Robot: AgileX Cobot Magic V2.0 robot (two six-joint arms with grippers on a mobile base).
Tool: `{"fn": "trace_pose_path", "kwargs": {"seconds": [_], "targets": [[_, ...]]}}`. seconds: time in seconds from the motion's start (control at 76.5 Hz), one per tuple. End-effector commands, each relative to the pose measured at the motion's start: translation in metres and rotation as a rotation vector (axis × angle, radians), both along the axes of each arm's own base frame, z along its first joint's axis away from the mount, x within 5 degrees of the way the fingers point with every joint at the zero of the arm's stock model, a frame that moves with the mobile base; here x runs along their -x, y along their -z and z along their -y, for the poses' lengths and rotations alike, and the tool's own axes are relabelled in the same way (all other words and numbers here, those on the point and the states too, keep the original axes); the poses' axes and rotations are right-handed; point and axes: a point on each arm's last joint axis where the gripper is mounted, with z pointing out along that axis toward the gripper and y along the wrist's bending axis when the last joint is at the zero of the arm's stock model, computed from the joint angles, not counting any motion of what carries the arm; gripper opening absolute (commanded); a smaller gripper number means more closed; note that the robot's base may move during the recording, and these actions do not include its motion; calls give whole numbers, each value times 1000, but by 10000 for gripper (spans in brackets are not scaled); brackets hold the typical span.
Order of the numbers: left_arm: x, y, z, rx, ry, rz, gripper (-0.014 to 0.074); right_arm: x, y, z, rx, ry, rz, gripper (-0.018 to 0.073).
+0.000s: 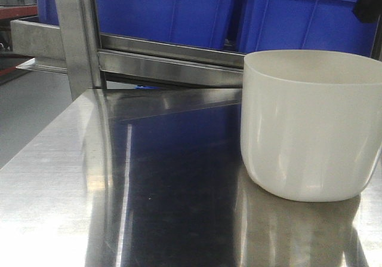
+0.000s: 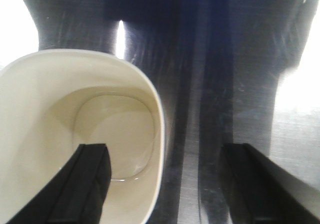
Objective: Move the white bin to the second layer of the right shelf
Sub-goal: 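Lower the open right gripper into the white bin's rim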
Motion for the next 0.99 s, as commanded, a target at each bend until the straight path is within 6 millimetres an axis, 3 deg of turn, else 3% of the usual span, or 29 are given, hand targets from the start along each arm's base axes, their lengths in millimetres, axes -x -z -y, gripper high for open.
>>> {"fn": "trace_pose_path", "kwargs": {"seconds": [0.0, 0.497, 0.981], "targets": [[-1, 4, 0, 11, 6, 64, 85, -1, -15, -2, -20, -19, 83, 571], [-1, 4, 0, 11, 6, 64, 85, -33, 29, -13, 35, -20, -99, 571], [-1, 4, 0, 11, 6, 64, 85, -50, 58, -18, 64, -20, -194, 571]]}}
